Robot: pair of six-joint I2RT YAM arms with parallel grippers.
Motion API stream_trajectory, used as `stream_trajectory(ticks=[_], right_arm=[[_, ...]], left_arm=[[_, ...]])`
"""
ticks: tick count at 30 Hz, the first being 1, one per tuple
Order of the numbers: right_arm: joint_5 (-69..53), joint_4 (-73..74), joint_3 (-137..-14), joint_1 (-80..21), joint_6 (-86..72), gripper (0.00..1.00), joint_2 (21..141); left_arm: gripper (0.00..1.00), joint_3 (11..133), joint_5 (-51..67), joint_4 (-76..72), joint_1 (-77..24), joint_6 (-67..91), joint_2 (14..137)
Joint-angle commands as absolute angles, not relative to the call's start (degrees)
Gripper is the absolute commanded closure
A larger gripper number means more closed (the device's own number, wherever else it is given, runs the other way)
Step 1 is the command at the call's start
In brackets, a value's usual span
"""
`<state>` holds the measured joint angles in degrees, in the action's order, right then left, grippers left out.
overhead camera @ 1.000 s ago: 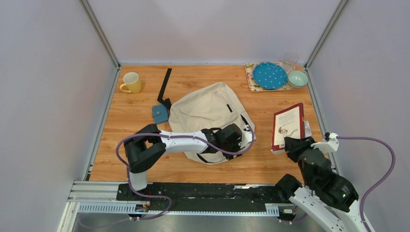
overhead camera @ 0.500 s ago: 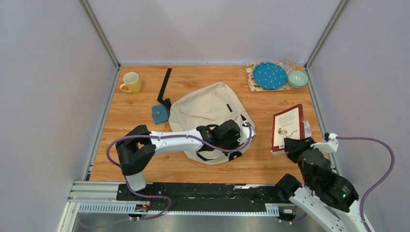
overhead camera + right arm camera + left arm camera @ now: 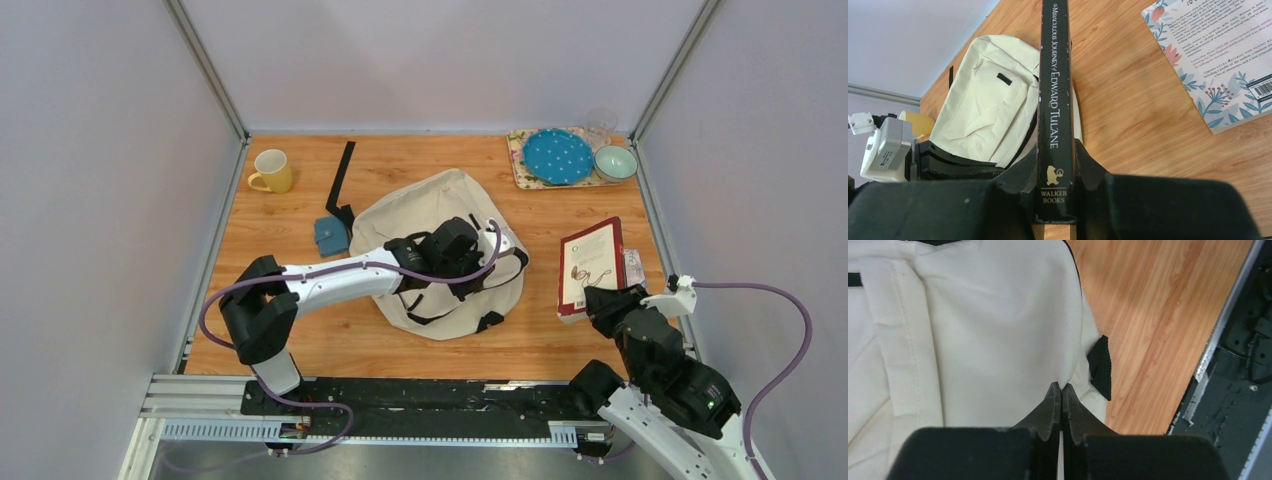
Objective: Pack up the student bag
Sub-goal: Place the book in the student bag.
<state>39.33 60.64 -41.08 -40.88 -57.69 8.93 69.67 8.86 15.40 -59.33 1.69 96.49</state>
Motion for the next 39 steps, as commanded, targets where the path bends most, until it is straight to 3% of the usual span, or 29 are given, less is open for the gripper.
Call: stream_trajectory(ticks=[1,7,13,16,21,26,32,38,39], right_arm=[[40.25,58.36,-41.13,-40.87,-59.06,1.00,8.09],[40.17,58.36,-41.13,-40.87,-58.97,1.00,8.00],[40.25,58.45,-41.04,-40.87,-59.15,1.00,8.09],[40.34,58.45,-41.04,-40.87,-58.97,1.00,8.00],[40.43,58.36,-40.96,-40.87,-59.06,1.00,8.35],[40.34,58.27,-40.61,-40.87,-59.33,1.00,8.35],[40.25,58.18,-40.61,-40.87,-59.41,0.99,8.44],[40.43,58.10,-40.43,-40.87,-59.24,0.99,8.61],[40.34,58.01,-40.43,-40.87,-59.33,0.99,8.61]], left_arm=[[1.00,72.51,19.40,14.32,-57.92,4.83,95.71],[0.98,73.47,29.60,14.94,-56.95,7.73,99.14],[0.99,73.13,31.73,14.77,-56.78,9.23,100.55],[0.94,73.21,33.21,14.77,-56.60,9.49,100.55],[0.94,73.04,34.36,14.94,-56.25,9.49,100.20],[1.00,73.21,36.38,15.12,-55.72,10.55,100.90],[0.87,72.95,37.18,14.94,-55.63,10.46,101.34],[0.82,72.60,37.44,15.03,-55.63,10.81,102.65],[0.92,72.42,37.44,15.12,-55.63,10.72,103.00]])
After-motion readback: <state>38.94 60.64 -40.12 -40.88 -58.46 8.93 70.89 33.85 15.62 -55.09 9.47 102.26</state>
